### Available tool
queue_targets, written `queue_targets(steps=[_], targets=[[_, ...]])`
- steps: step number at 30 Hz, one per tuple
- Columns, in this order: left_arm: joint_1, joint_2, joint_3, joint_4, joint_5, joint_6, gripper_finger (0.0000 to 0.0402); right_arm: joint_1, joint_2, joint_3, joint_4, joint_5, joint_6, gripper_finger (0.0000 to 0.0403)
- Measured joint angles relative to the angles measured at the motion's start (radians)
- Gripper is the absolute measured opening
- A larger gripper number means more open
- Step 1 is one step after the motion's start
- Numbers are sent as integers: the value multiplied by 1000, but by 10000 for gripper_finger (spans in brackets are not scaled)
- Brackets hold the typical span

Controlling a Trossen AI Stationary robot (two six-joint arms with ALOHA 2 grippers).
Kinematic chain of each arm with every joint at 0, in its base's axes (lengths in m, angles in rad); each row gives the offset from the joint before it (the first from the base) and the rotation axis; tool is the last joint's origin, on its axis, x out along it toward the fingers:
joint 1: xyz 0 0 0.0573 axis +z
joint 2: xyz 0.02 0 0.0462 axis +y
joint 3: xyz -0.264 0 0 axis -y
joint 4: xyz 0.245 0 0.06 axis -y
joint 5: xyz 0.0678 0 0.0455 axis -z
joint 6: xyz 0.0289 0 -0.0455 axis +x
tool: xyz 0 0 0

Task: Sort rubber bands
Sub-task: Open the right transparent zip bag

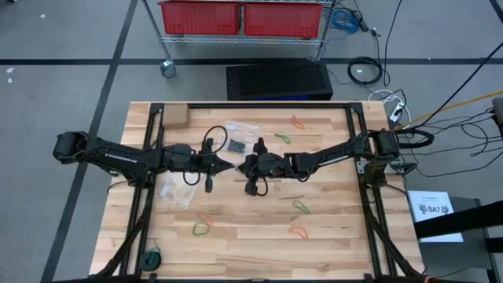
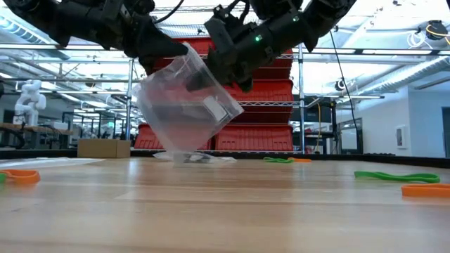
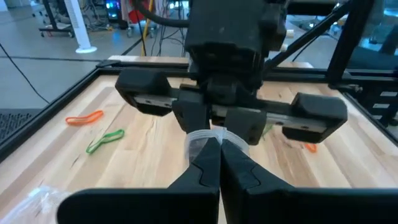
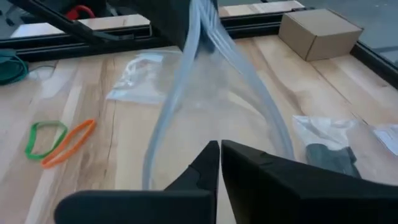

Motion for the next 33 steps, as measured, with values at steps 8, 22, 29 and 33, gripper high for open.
queue_targets(steps=[8, 22, 29, 33], targets=[[-39, 27, 0, 106, -23, 0, 0, -4, 0, 0, 49, -2, -8, 3], [-43, 108, 41, 123, -114, 0, 0, 12, 0, 0, 69, -60, -3, 4], [-69, 112, 59, 123, -115, 9, 0, 8, 0, 0, 63, 49, 16, 4], [-72, 112, 60, 123, -115, 9, 0, 8, 0, 0, 74, 39, 11, 4]])
